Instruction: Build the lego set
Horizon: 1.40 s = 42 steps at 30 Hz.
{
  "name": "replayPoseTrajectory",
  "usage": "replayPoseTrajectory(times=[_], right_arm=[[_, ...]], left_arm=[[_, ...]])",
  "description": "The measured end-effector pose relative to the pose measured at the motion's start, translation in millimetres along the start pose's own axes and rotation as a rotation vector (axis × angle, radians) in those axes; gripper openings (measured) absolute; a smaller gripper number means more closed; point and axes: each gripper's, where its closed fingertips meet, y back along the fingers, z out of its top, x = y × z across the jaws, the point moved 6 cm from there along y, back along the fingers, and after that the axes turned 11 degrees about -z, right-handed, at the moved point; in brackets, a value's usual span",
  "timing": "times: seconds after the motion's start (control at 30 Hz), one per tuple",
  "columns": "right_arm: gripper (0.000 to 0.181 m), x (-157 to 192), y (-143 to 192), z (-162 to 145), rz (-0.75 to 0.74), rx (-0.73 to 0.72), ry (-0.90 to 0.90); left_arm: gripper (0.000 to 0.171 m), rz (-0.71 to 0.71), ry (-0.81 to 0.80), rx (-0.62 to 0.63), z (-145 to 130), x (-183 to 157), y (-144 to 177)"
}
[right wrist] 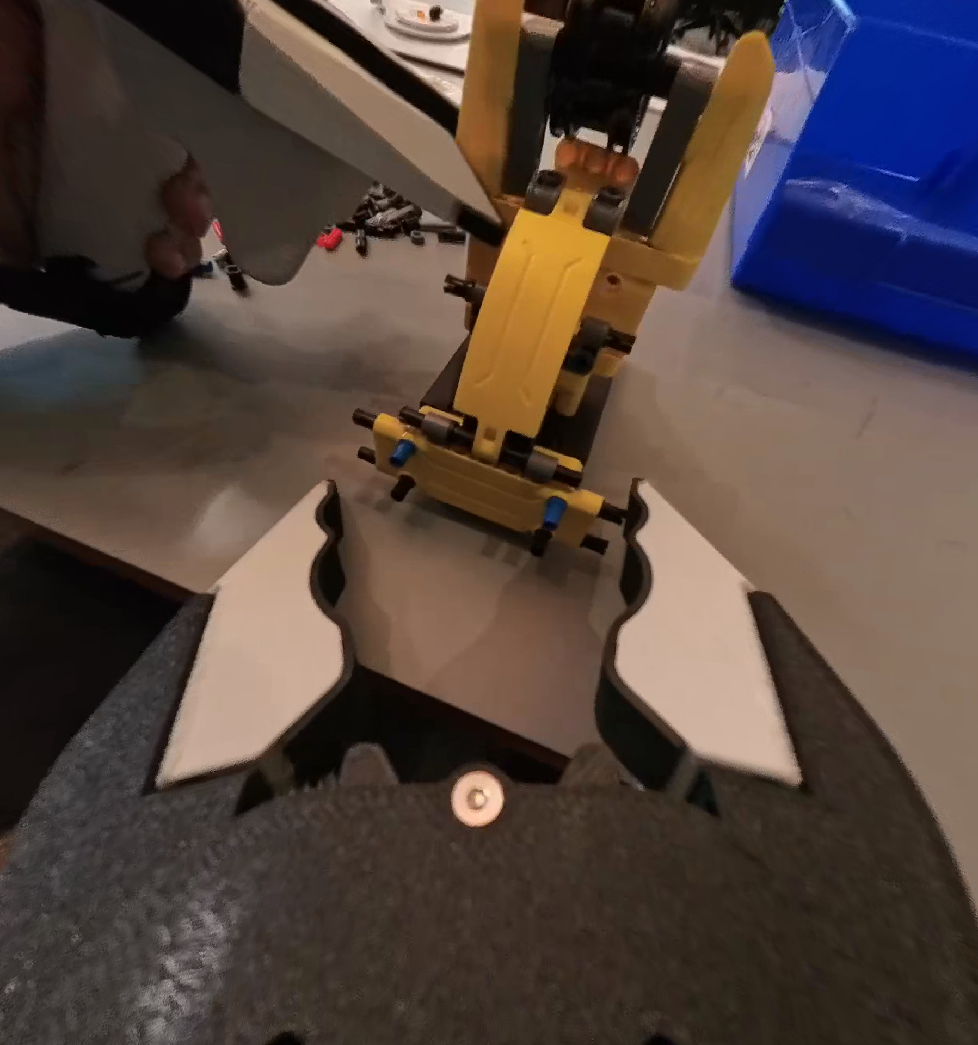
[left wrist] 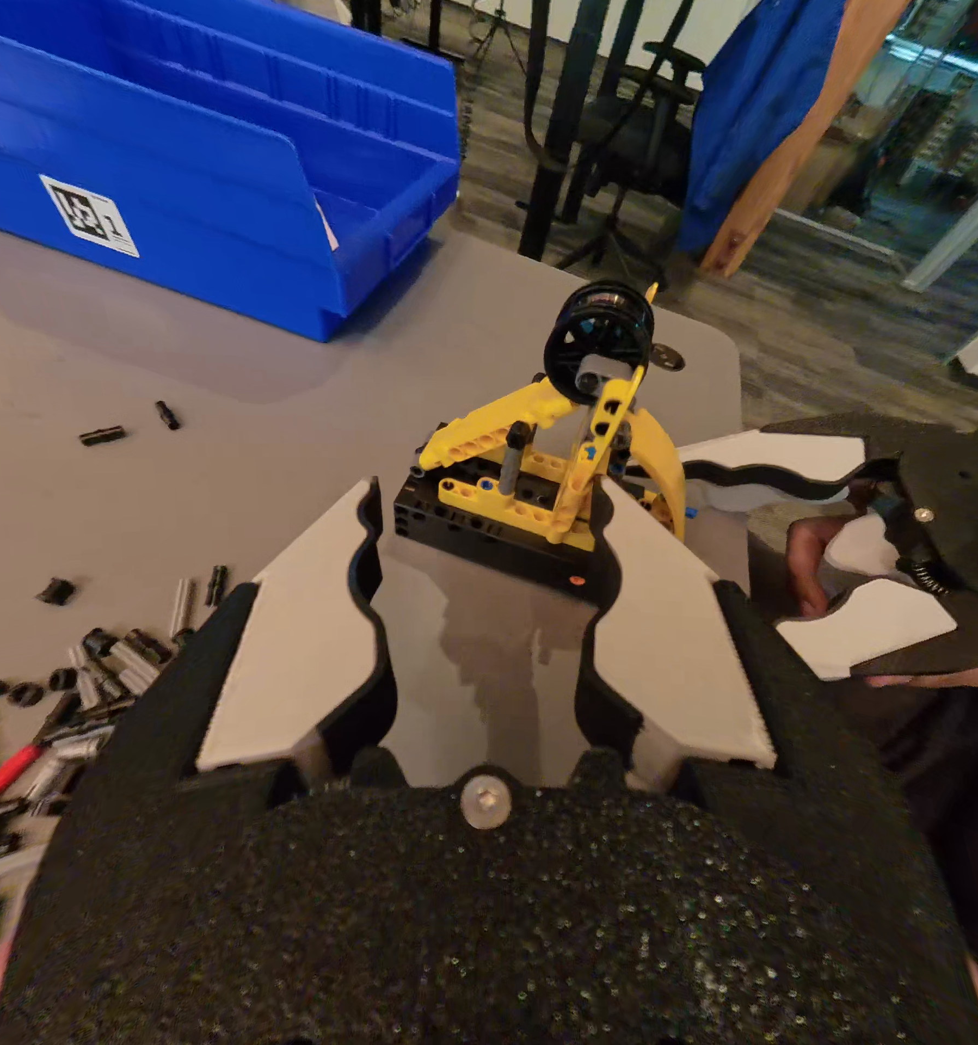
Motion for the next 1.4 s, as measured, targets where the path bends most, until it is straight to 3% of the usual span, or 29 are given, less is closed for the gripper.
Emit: replayPoseTrajectory(times=[0.23,0.4,0.53,0.83,1.0,1.07,1.27,1.4], right_arm=[[0.104,1,-4,4,0.040,-0.003,-0.032],[0.084,-6,1,3,0.044,-0.028,-0.055],[0.084,-7,4,2,0.060,-0.024,-0.054],[0.080,-12,29,-11,0.061,-0.043,-0.061],[0.046,-17,48,-22,0.082,-0.052,-0.100],[0.036,-19,51,-16,0.093,-0.083,-0.118],[0.036,-30,37,38,0.088,-0.217,-0.104],[0.044,-31,21,52,0.073,-0.170,-0.061]], left_arm=[[0.074,-0.312,0.032,0.014,1,-23,-12],[0.050,-0.245,0.069,0.008,0,-19,-13],[0.037,-0.214,0.070,0.013,-2,-18,-12],[0.037,-0.200,0.050,0.019,-5,-26,-9],[0.037,-0.182,0.038,0.027,-6,-26,-10],[0.037,-0.179,0.031,0.037,-7,-27,-11],[0.037,-0.161,0.007,0.045,-8,-28,-12],[0.038,-0.159,0.007,-0.006,-4,-27,-6]])
